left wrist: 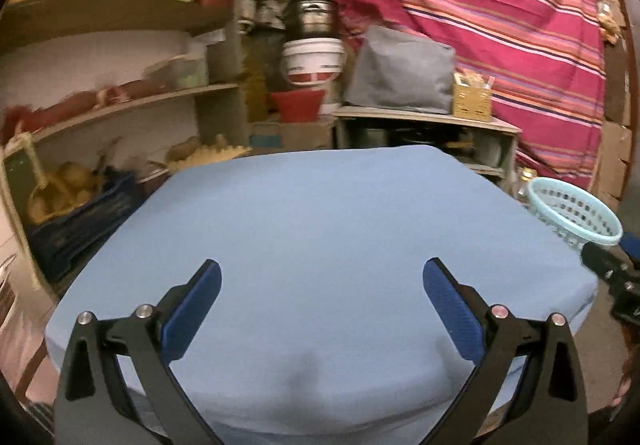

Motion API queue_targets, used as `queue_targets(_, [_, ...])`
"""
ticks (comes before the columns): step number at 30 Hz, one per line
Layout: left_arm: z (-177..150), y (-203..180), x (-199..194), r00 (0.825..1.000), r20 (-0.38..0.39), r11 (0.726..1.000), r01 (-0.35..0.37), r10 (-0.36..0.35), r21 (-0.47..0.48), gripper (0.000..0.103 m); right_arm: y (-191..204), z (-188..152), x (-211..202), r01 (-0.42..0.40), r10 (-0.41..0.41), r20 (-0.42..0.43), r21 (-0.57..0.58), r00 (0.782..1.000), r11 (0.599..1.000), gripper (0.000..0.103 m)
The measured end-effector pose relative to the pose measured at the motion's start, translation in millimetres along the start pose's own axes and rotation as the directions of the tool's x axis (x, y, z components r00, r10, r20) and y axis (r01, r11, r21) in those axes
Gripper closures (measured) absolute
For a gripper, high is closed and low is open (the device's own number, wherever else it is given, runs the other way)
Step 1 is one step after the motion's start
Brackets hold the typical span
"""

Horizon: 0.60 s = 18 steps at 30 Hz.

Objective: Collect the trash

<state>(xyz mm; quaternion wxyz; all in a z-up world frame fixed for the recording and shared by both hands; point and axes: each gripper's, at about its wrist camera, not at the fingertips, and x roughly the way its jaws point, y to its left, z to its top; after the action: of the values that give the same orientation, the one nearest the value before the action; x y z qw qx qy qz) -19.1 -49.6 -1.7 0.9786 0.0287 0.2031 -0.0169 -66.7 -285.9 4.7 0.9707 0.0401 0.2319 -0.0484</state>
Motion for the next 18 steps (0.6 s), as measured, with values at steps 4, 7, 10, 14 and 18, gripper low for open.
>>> queue_targets(4, [-10, 15, -11, 0.998, 0.043, 0.998, -0.051, 0.053, -0.025, 0.004, 19, -7, -6, 0.017, -0.015, 0.050, -0.046, 0.999, 0.999, 0.004])
queue_targets(7, [-14, 20, -15, 0.998, 0.049, 0.998, -0.049, 0.051, -0.035, 0.004, 25, -17, -8, 0.023, -0.020, 0.062, -0.046, 0.998, 0.999, 0.004])
queue_targets(10, [-17, 21, -17, 0.996, 0.062, 0.998, -0.060, 0.062, -0.028, 0.004, 31, -26, -5, 0.036, -0.034, 0.057, -0.047, 0.998, 0.998, 0.004])
queue_targets(14, [-19, 17, -11, 0.997, 0.050, 0.998, -0.060, 0.060, -0.014, 0.004, 34, -33, -3, 0.052, -0.050, 0.062, -0.047, 0.997, 0.998, 0.004])
queue_targets(18, [-21, 17, -6, 0.998, 0.030, 0.999, -0.049, 0.050, -0.023, 0.004, 30, -33, -4, 0.074, -0.071, 0.092, -0.029, 0.993, 0.997, 0.004])
